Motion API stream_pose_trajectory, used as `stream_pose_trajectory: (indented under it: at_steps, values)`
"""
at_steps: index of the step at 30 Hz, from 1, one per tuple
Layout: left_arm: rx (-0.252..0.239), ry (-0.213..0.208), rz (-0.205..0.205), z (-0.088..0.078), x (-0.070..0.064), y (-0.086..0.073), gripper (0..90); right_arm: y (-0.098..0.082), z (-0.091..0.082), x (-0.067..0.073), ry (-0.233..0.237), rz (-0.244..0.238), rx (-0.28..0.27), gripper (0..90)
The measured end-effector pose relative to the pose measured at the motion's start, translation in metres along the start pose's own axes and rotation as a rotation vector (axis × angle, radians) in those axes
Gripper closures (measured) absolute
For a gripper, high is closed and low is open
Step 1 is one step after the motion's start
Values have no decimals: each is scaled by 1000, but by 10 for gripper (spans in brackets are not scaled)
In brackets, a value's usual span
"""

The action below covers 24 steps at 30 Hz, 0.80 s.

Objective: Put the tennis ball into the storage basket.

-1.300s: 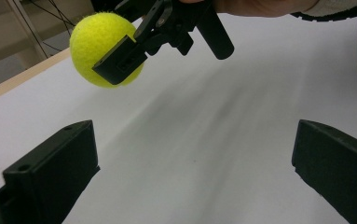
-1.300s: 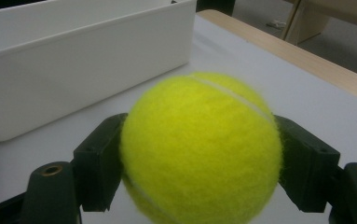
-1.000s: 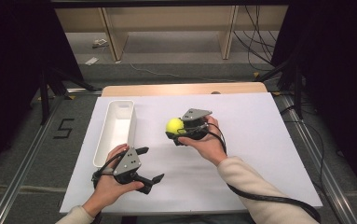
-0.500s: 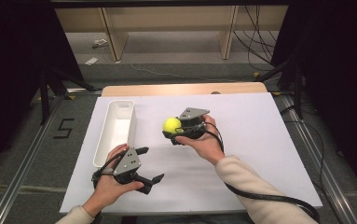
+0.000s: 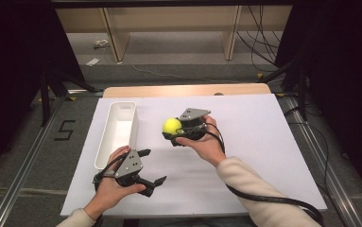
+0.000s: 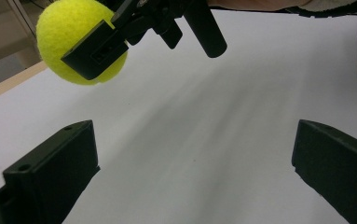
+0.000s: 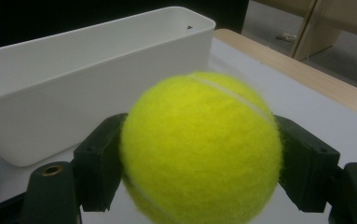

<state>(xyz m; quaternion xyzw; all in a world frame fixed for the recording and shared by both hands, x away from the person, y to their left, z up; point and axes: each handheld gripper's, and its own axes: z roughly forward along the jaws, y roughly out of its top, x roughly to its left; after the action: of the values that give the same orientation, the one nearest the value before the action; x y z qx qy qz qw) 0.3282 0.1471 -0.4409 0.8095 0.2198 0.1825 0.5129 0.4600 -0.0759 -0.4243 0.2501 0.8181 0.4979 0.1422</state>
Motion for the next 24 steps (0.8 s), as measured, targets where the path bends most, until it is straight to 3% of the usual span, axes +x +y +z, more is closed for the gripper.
stream_pose_trajectory:
  at_steps: [24]
  values:
    - [0, 1, 5, 0, -1, 1, 0, 7, 5, 7, 16, -6, -10, 259]
